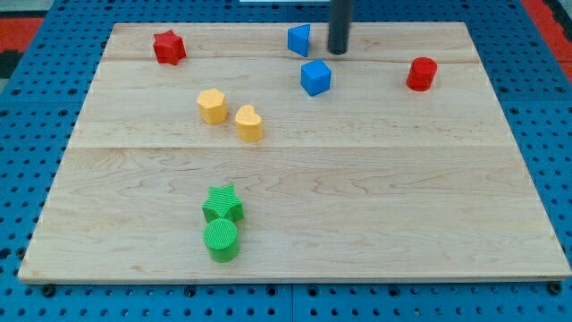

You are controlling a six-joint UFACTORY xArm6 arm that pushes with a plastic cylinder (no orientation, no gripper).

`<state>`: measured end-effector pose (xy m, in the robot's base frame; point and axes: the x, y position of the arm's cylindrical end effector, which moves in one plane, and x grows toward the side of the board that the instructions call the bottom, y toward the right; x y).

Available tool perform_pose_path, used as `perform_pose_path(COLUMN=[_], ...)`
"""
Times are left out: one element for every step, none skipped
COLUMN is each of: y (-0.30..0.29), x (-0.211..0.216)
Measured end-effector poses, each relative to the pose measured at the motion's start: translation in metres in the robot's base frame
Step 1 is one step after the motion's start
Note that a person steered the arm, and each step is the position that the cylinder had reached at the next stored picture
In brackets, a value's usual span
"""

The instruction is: Move the blue triangle to the top left of the blue cube

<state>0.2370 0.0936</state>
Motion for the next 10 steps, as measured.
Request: perform_pose_path(y=[-0.018,-0.048,-0.055,-0.087,-0.086,-0.086,-0.086,-0.084,-0.03,0.082], x=[-0.017,-0.008,-0.006,0.003,0.003,0.003,0.003,-0.001,-0.002,-0.018])
